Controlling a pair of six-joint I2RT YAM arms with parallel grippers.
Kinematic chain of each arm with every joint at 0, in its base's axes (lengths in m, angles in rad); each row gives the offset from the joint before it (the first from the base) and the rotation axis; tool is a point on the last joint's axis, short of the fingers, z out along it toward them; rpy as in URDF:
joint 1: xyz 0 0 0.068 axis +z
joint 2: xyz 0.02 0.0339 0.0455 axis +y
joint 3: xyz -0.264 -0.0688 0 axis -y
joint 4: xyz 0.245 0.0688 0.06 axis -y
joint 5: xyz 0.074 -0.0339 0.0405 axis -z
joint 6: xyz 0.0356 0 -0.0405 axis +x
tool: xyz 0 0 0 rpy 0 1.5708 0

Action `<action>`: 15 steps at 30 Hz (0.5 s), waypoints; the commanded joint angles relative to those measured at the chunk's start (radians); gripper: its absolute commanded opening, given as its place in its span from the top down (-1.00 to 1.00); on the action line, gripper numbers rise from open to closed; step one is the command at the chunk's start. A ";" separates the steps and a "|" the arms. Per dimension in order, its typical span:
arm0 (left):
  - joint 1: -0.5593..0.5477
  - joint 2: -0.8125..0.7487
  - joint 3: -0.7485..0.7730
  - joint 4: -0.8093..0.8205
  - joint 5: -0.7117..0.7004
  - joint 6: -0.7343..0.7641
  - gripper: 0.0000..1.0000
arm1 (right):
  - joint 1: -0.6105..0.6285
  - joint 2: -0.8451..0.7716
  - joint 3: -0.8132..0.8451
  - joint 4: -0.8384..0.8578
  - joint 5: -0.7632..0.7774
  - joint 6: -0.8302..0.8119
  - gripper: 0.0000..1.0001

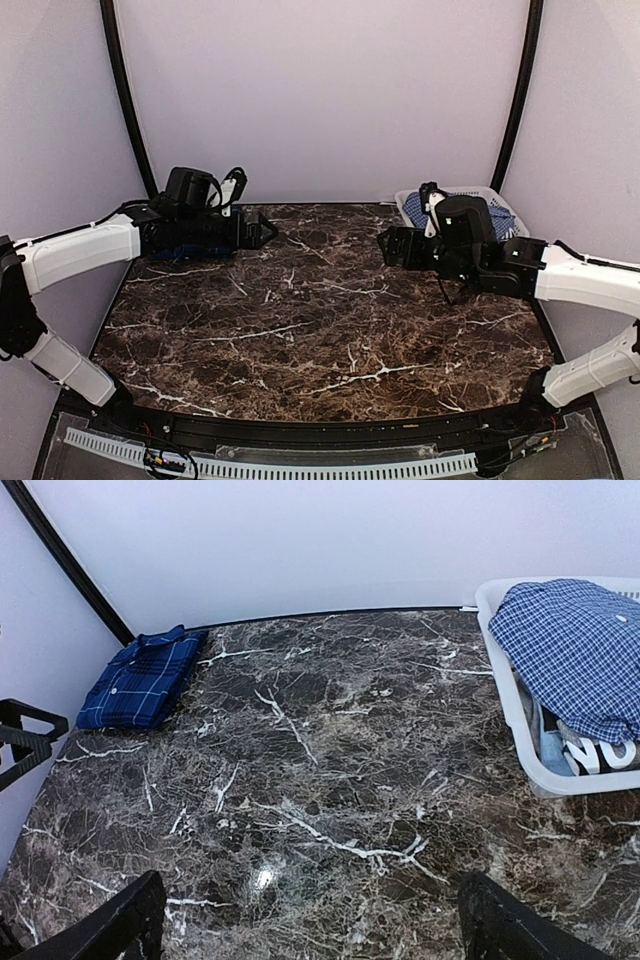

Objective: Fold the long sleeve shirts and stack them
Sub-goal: Reset both arms

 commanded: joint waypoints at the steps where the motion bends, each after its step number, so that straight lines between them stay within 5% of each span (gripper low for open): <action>1: -0.038 -0.055 -0.006 0.025 0.035 0.036 -0.98 | -0.005 -0.067 -0.034 0.024 0.052 0.018 -0.97; 15: -0.101 -0.097 -0.038 0.027 0.022 0.099 -0.98 | -0.005 -0.097 -0.073 0.007 0.111 0.033 -0.97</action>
